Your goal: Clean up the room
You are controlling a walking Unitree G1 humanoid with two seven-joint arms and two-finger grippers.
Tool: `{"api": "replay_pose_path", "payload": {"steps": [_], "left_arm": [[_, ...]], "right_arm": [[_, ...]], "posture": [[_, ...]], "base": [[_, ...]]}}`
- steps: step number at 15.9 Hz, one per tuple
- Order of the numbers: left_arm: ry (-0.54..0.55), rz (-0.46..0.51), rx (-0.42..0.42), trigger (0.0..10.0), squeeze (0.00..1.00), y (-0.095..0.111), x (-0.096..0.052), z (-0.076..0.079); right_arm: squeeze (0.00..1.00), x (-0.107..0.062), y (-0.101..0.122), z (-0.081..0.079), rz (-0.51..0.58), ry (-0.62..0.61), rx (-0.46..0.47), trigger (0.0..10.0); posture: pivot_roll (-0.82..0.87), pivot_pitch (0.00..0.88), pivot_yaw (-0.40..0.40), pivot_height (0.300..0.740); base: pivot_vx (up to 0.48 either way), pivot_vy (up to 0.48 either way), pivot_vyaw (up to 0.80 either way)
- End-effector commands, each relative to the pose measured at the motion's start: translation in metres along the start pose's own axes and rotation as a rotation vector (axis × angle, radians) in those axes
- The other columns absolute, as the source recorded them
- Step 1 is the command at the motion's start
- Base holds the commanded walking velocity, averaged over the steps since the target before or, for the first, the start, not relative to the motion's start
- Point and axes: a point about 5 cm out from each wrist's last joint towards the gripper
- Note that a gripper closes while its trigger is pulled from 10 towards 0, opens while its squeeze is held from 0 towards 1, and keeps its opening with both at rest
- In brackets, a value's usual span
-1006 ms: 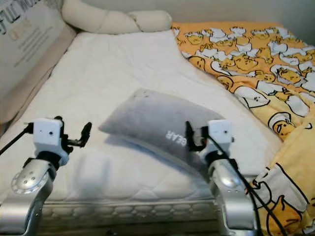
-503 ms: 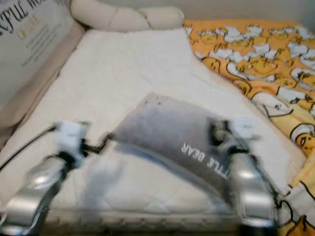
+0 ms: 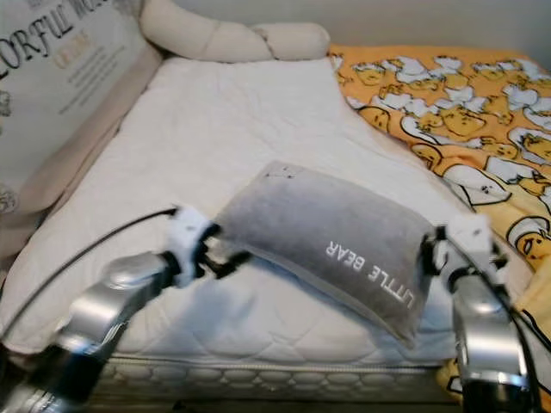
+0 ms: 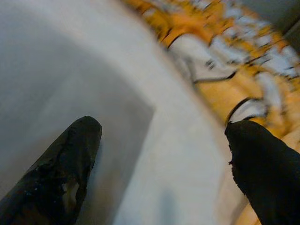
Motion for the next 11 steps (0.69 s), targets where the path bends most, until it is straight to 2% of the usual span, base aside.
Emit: {"api": "replay_pose_path", "payload": {"steps": [1,3,4,5,6,7,8,11], "left_arm": [[-0.008,-0.049,0.025,10.0,0.00,-0.002,0.009,0.001],[-0.026,-0.095,0.050,10.0,0.00,-0.006,0.027,0.009],[-0.025,-0.107,0.055,10.0,0.00,-0.007,0.032,0.011],[-0.023,-0.134,0.058,10.0,0.00,-0.009,0.043,0.015],[-0.019,-0.145,0.048,10.0,0.00,-0.010,0.048,0.017],[-0.009,-0.152,0.011,10.0,0.00,-0.010,0.056,0.019],[0.018,-0.130,-0.060,10.0,0.00,-0.005,0.064,0.020],[0.084,-0.034,-0.152,10.0,0.00,0.014,0.067,0.009]], "right_arm": [[0.00,-0.002,0.004,-0.009,0.004,0.050,0.000,10.0],[0.00,-0.006,0.013,-0.032,0.043,0.188,0.025,10.0],[0.00,-0.009,0.017,-0.038,0.058,0.234,0.029,10.0],[0.00,-0.016,0.028,-0.052,0.102,0.346,0.036,10.0],[0.00,-0.021,0.035,-0.059,0.131,0.408,0.044,10.0],[0.00,-0.032,0.052,-0.071,0.196,0.527,0.065,10.0],[0.00,-0.047,0.072,-0.081,0.277,0.660,0.071,10.0],[0.00,-0.065,0.095,-0.087,0.371,0.783,0.041,10.0]], "posture": [[-0.15,0.033,0.013,0.740],[-0.16,0.031,0.017,0.740],[-0.16,0.027,0.021,0.740],[-0.16,0.024,0.019,0.740],[-0.16,0.024,0.019,0.740],[-0.17,0.025,0.022,0.740],[-0.17,0.026,0.022,0.740],[-0.17,0.035,0.028,0.740]], "base": [[0.000,0.000,0.00],[0.000,0.000,0.00],[0.000,0.000,0.00],[0.000,0.000,0.00],[0.000,0.000,0.00],[0.000,0.000,0.00],[0.000,0.000,0.00],[0.000,0.000,0.00]]}}
Point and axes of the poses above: a point about 5 cm out from each wrist's last joint towards the gripper, its own x axis pointing out of the wrist towards the gripper, its own y axis along the axis of the wrist's last joint, z = x × y, and after that the axes turned 14 degrees about -x, right-handed
